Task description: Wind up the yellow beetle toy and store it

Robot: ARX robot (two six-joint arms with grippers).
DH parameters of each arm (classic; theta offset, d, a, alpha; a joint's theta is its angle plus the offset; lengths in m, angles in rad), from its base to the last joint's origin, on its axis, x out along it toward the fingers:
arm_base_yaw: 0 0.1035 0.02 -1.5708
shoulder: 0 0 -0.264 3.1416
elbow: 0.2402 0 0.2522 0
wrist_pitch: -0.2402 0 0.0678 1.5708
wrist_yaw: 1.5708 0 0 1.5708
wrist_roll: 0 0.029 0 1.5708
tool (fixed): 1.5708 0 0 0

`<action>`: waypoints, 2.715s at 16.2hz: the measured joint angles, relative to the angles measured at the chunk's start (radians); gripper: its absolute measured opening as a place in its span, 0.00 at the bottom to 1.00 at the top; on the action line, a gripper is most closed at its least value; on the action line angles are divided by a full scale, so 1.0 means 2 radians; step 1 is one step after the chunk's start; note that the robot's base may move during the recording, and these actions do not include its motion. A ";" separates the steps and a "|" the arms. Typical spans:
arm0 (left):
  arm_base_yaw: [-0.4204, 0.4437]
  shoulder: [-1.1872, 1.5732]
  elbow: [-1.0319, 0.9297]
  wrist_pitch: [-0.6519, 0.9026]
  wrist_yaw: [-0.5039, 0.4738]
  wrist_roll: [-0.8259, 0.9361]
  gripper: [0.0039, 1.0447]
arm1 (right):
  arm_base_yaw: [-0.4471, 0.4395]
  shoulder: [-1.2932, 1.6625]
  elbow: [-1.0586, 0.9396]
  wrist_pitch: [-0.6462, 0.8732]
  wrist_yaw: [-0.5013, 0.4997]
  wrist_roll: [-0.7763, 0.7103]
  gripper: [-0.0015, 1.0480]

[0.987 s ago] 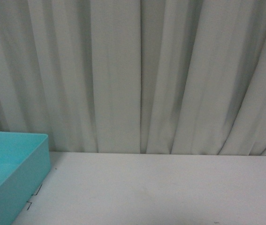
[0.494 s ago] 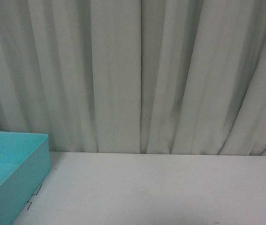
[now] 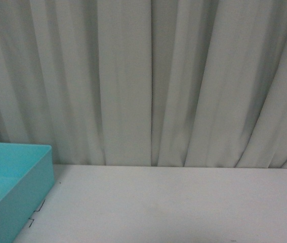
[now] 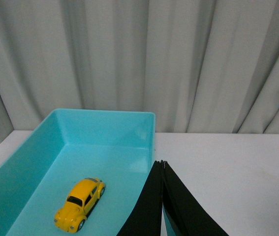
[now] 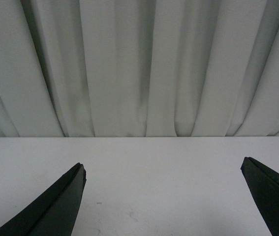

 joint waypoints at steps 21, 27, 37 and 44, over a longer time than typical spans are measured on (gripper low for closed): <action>0.000 -0.001 0.000 0.002 0.000 0.000 0.94 | 0.000 0.000 0.000 0.000 0.000 0.000 0.94; 0.000 -0.001 0.000 0.002 0.000 0.000 0.94 | 0.000 0.000 0.000 0.000 0.000 0.000 0.94; 0.000 -0.001 0.000 0.002 0.000 0.000 0.94 | 0.000 0.000 0.000 0.000 0.000 0.000 0.94; 0.000 -0.001 0.000 0.002 0.000 0.000 0.94 | 0.000 0.000 0.000 0.000 0.000 0.000 0.94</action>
